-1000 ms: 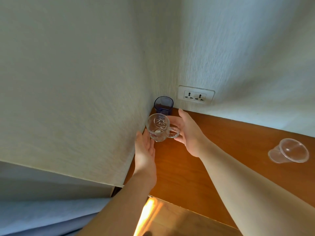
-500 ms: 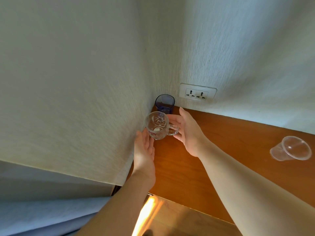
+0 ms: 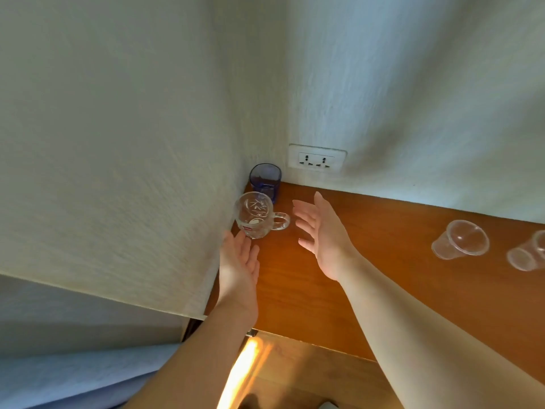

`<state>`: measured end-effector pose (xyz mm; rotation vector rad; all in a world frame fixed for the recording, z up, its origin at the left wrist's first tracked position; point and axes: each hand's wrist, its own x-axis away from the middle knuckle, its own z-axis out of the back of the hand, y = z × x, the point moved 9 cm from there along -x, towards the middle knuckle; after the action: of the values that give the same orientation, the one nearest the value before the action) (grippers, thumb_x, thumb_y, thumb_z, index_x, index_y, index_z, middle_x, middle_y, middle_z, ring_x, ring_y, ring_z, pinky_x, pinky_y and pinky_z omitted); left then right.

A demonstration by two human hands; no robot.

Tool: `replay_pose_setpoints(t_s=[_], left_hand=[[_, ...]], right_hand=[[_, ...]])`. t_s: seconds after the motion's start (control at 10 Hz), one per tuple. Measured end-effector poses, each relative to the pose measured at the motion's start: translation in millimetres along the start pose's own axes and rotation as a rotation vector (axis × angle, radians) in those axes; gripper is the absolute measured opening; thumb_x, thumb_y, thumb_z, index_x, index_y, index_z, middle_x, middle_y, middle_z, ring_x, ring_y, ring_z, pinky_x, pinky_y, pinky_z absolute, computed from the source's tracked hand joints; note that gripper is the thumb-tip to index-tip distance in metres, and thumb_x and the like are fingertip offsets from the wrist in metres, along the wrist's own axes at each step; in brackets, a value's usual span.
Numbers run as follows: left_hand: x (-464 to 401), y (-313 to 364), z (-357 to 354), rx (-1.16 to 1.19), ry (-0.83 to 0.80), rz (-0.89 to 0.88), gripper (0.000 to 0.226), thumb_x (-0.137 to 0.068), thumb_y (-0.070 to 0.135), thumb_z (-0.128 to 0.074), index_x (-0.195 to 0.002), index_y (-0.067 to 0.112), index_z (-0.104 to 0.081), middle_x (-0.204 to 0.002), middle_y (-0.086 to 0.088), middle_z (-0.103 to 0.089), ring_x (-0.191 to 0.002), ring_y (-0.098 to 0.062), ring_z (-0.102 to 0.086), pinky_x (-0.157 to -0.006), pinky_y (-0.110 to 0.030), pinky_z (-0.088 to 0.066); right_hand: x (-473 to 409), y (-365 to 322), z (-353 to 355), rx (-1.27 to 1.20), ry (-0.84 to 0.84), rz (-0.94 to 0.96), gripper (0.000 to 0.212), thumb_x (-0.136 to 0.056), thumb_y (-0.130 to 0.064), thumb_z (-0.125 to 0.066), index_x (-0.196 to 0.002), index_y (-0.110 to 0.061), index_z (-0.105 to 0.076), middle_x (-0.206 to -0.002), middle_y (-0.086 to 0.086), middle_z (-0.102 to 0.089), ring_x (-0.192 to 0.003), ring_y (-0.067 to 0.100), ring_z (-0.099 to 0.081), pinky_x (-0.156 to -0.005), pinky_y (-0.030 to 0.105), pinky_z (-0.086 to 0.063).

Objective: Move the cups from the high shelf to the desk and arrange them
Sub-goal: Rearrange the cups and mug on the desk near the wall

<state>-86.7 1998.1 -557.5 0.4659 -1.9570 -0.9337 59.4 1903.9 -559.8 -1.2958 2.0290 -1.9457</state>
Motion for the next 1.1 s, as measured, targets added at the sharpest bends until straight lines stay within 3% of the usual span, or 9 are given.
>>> replay_pose_setpoints(t_s=[0.2, 0.5, 0.6, 0.8, 1.1], left_hand=[[30.4, -24.5, -38.1, -0.218, -0.143, 0.075, 0.071, -0.104, 0.068, -0.020, -0.161, 0.028, -0.034, -0.167, 0.001, -0.039, -0.153, -0.022, -0.037, -0.128, -0.046, -0.022], [113.0, -66.5, -133.9, -0.418, -0.368, 0.091, 0.061, -0.107, 0.061, -0.027, -0.152, 0.025, -0.047, -0.155, -0.002, -0.054, -0.137, -0.021, -0.055, -0.122, -0.044, -0.035], [131.2, -87.7, -163.0, -0.481, -0.399, 0.094, 0.054, -0.109, 0.054, -0.033, -0.151, 0.023, -0.049, -0.151, -0.002, -0.057, -0.133, -0.020, -0.058, -0.120, -0.043, -0.038], [138.4, -130.1, -211.0, -0.586, -0.332, 0.089, 0.052, -0.108, 0.045, -0.041, -0.155, 0.021, -0.044, -0.153, -0.001, -0.054, -0.133, -0.018, -0.057, -0.118, -0.040, -0.040], [114.1, -159.0, -245.2, -0.399, -0.195, 0.201, 0.049, -0.110, 0.039, -0.028, -0.145, 0.018, -0.054, -0.152, -0.008, -0.056, -0.138, -0.028, -0.054, -0.121, -0.046, -0.036]], right_hand=[[62.3, -5.9, 57.8, -0.058, 0.127, 0.018, 0.068, -0.099, -0.070, -0.028, -0.146, -0.028, -0.054, -0.157, -0.002, -0.048, -0.146, 0.021, -0.041, -0.122, 0.054, -0.027], [171.4, -8.4, 164.6, -0.335, 0.310, 0.075, 0.069, -0.090, -0.075, -0.037, -0.141, -0.033, -0.058, -0.142, -0.011, -0.062, -0.141, 0.017, -0.050, -0.122, 0.050, -0.029], [190.0, -1.5, 198.4, -0.439, 0.322, 0.067, 0.065, -0.097, -0.072, -0.032, -0.144, -0.033, -0.054, -0.136, -0.014, -0.064, -0.141, 0.015, -0.048, -0.121, 0.048, -0.028], [190.9, 14.5, 264.0, -0.482, 0.336, -0.001, 0.059, -0.102, -0.068, -0.027, -0.128, -0.032, -0.066, -0.133, -0.008, -0.070, -0.126, 0.015, -0.062, -0.114, 0.047, -0.039], [163.9, -4.1, 320.1, -0.352, 0.271, -0.059, 0.066, -0.102, -0.069, -0.025, -0.142, -0.027, -0.056, -0.151, -0.002, -0.057, -0.138, 0.022, -0.054, -0.116, 0.049, -0.036]])
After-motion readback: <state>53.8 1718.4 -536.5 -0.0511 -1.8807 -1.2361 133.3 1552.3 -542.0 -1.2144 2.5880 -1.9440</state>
